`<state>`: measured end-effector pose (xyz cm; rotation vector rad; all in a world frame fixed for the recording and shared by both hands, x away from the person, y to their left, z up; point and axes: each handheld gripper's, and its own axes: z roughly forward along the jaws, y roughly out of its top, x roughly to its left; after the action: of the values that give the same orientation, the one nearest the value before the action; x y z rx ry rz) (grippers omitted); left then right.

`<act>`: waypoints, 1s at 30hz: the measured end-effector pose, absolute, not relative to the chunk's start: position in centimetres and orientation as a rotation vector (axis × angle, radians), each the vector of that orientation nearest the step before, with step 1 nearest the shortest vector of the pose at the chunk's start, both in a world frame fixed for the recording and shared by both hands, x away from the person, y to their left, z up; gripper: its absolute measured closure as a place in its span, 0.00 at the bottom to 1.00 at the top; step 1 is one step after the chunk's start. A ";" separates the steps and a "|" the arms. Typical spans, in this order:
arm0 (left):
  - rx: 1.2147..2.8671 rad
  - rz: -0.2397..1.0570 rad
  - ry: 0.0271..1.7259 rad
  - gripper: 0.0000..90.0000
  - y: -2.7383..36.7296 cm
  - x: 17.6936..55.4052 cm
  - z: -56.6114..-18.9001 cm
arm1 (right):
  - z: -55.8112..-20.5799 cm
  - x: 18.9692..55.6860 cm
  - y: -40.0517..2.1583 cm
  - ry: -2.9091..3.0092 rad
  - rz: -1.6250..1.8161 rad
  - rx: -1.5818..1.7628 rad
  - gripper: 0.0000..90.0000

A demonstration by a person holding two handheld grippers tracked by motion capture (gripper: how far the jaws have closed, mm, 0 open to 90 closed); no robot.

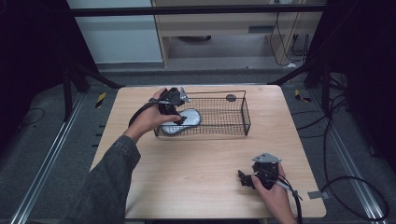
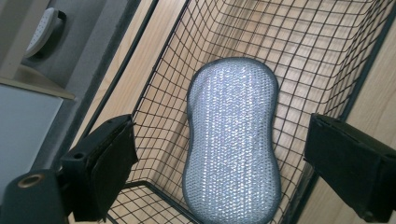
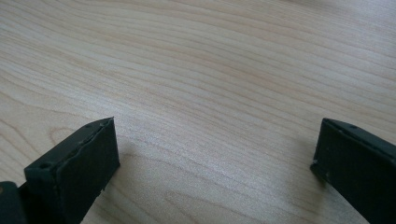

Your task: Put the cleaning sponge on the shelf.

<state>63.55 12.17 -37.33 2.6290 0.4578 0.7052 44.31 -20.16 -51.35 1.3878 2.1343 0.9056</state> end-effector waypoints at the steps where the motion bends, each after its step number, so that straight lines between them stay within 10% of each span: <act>1: 2.626 0.699 0.462 0.09 12.1 63.5 -37.3 | -51.3 44.3 -20.2 2.134 0.905 1.388 0.00; 30: 2.532 0.619 0.532 0.04 10.0 60.0 -37.8 | -51.4 44.3 -20.2 2.133 0.907 1.389 0.00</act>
<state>60.02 10.05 -37.79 2.5320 0.5319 0.6186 44.30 -20.15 -51.36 1.3890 2.1332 0.9069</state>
